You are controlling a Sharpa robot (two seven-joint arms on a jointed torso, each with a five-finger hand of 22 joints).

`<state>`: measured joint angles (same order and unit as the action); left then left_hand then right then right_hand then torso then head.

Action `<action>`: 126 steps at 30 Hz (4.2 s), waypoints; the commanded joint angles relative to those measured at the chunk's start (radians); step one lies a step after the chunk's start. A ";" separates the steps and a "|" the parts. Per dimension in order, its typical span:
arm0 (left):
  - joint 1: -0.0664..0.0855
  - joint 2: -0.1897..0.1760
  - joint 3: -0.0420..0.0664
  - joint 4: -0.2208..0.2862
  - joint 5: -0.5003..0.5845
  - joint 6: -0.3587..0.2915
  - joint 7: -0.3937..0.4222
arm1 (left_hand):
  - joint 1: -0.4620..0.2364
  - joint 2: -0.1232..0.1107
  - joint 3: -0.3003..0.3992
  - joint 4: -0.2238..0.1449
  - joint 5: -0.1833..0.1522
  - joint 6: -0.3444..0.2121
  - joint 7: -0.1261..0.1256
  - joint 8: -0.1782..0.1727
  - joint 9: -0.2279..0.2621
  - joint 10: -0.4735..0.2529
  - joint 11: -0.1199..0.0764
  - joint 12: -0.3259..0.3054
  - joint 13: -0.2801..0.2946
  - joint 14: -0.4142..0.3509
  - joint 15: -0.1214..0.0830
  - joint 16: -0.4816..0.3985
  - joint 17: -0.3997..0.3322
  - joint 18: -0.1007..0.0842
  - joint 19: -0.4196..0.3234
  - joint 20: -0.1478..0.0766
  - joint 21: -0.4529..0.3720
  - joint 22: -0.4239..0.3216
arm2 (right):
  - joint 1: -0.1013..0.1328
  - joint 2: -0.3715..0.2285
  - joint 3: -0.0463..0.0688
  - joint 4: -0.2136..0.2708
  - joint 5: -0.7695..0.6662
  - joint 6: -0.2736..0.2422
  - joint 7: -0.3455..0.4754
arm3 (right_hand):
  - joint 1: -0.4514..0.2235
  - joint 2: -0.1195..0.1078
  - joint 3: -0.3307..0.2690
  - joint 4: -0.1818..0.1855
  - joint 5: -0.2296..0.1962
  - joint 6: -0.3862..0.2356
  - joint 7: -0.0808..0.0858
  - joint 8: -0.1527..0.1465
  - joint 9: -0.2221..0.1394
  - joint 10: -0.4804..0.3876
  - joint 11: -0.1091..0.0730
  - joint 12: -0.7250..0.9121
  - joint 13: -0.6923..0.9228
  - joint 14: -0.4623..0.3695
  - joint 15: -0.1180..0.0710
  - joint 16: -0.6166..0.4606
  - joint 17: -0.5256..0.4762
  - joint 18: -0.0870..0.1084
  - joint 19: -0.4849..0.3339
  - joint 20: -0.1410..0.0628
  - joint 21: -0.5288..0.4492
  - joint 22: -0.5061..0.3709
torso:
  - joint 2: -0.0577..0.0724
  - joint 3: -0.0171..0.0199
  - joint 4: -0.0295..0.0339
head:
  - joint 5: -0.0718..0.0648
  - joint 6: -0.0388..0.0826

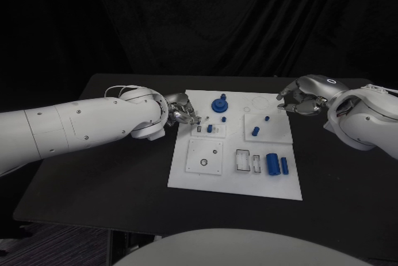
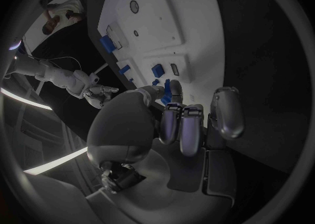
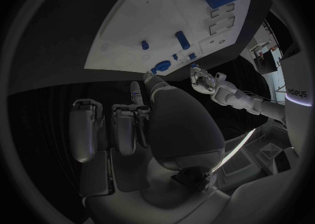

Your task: Assemble the parts on the task board

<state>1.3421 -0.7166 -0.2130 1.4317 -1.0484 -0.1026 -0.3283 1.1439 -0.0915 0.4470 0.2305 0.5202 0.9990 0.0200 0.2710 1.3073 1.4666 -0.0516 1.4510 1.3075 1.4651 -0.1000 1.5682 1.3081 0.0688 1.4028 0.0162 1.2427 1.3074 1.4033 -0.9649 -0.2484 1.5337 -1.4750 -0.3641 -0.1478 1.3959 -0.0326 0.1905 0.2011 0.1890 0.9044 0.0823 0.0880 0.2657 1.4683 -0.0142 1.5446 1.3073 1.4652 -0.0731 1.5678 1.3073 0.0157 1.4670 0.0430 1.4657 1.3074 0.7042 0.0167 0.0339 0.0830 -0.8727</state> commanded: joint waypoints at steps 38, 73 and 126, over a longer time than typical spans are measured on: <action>-0.030 0.021 0.000 -0.023 0.005 0.066 -0.016 | 0.006 0.016 -0.009 -0.014 -0.014 -0.006 -0.002 -0.004 0.017 0.029 0.000 -0.006 0.154 0.106 0.000 0.003 0.263 0.013 -0.006 -0.003 -0.005 0.095 | -0.003 -0.003 0.001 0.004 -0.002 0.006 -0.018 | 0.003 0.012 0.004 -0.006 0.004 0.010 0.003 -0.005 -0.001 0.057 0.005 -0.017 0.204 0.106 0.005 0.003 0.263 0.014 0.040 0.002 -0.007 0.224 | 0.000 0.0013 0.0008 | -0.002 0.000; -0.033 0.025 0.000 -0.030 0.005 0.032 0.010 | 0.020 0.023 -0.006 -0.027 -0.013 -0.002 -0.003 -0.005 0.017 0.029 -0.001 -0.006 0.154 0.106 0.000 0.003 0.263 0.013 -0.005 -0.003 -0.004 0.096 | -0.005 -0.002 0.001 0.001 -0.002 0.008 -0.018 | 0.003 0.012 0.005 -0.008 0.004 0.010 0.003 -0.005 -0.002 0.054 0.005 -0.020 0.200 0.106 0.005 0.003 0.263 0.014 0.040 0.001 -0.008 0.224 | -0.001 0.0011 0.0000 | 0.000 0.000; -0.042 0.029 0.000 -0.048 0.005 0.062 0.021 | -0.205 0.116 -0.266 0.063 -0.365 0.020 0.017 -0.080 -0.080 0.024 0.019 -0.010 0.148 0.106 0.017 0.003 0.263 0.016 -0.006 0.014 -0.035 0.106 | -0.007 -0.004 0.001 0.002 -0.001 0.015 -0.024 | 0.003 0.014 0.006 -0.011 0.004 0.012 0.004 -0.006 -0.002 0.051 0.005 -0.024 0.196 0.106 0.005 0.003 0.263 0.016 0.036 0.001 -0.015 0.222 | 0.000 0.0003 0.0008 | 0.006 0.000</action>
<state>1.3044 -0.6876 -0.2116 1.3852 -1.0457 -0.0455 -0.2973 0.9447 0.0240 0.1839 0.2942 0.1563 1.0117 0.0390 0.1875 1.2247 1.4667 -0.0371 1.4403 1.3075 1.4688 -0.0890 1.5682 1.3074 0.0688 1.3958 0.0238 1.2104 1.3078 1.3989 -0.9675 -0.2484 1.5348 -1.4744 -0.3558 -0.1503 1.3999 -0.0287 0.1960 0.1956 0.1890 0.9072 0.0851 0.0880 0.2652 1.4683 -0.0142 1.5255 1.3077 1.4652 -0.0731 1.5679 1.3073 0.0157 1.4670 0.0430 1.4580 1.3073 0.7042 0.0174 0.0346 0.0883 -0.8727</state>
